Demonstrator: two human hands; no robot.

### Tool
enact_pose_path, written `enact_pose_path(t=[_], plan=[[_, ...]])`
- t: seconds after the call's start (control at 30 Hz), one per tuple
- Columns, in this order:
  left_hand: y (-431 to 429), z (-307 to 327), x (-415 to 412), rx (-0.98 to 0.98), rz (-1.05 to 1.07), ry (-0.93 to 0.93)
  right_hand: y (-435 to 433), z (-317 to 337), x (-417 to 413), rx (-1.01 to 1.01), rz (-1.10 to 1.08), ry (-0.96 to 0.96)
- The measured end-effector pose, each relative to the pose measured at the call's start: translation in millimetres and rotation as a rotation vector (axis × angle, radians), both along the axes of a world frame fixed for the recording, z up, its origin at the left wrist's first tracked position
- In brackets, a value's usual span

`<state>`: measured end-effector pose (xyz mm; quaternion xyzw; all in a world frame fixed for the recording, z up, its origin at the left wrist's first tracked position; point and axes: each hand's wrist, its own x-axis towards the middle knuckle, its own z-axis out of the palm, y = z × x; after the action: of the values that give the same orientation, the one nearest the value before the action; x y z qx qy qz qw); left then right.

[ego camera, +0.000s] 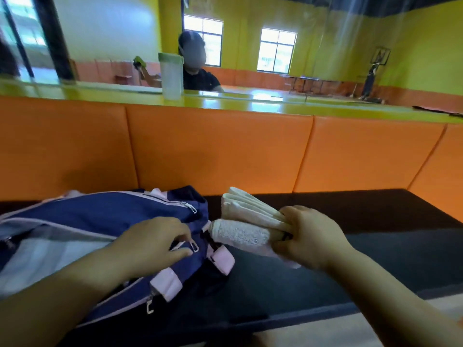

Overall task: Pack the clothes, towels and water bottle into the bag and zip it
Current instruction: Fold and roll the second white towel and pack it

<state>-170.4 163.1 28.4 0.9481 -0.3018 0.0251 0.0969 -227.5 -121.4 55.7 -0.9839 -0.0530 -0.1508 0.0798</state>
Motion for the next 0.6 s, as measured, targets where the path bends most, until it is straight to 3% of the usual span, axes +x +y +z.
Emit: enact_pose_path(t=[0.2,0.4,0.5,0.6], plan=[[101,-4,12,0.221,0.084,-0.319,55,3,23,0.098,0.146,-0.091],[155,-1,36,0.391,0.065,-0.459,102,-3,33,0.022,0.256,-0.056],[158,5,44,0.313,0.012,-0.480,117,-7,34,0.000,0.323,-0.043],[152,22,50,0.071,0.057,-0.347,132,-10,35,0.025,0.395,-0.029]])
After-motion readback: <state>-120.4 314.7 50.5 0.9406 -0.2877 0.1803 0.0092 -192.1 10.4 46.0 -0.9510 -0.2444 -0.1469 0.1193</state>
